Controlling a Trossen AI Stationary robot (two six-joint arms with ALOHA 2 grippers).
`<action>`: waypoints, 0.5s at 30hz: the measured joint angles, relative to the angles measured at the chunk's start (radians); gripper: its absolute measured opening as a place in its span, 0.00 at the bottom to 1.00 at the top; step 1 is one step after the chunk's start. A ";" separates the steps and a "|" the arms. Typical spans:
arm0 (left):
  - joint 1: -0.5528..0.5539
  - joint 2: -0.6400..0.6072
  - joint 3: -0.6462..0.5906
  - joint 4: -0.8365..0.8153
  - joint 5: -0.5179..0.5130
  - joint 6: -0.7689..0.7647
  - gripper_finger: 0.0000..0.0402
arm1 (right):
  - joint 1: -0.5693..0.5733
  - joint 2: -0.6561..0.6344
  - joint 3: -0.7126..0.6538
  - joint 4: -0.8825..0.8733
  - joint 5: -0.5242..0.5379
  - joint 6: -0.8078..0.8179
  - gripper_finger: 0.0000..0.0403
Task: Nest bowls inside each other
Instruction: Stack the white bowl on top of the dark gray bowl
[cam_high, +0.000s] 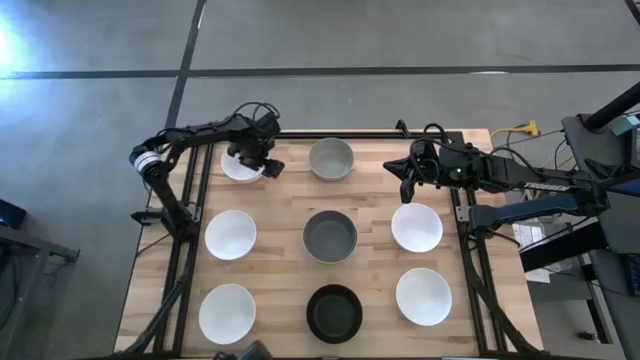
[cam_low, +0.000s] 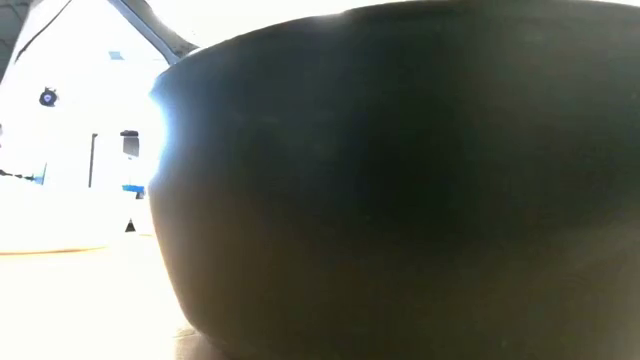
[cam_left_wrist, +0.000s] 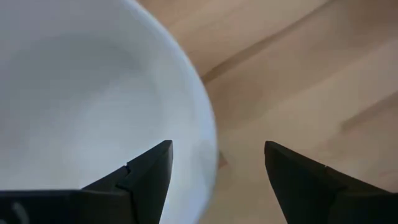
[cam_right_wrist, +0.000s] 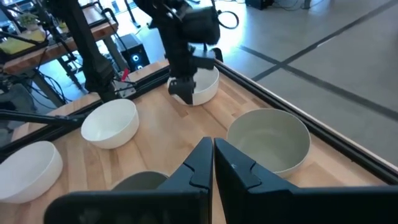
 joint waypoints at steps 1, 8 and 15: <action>0.000 0.019 0.000 -0.001 0.001 0.004 0.59 | 0.002 0.000 0.000 0.000 -0.001 0.005 0.02; -0.004 0.102 -0.001 -0.068 0.000 0.067 0.54 | 0.002 0.000 0.000 0.004 -0.026 0.016 0.02; -0.008 0.088 -0.001 -0.067 -0.049 0.101 0.30 | 0.002 0.000 0.000 0.005 -0.026 0.031 0.02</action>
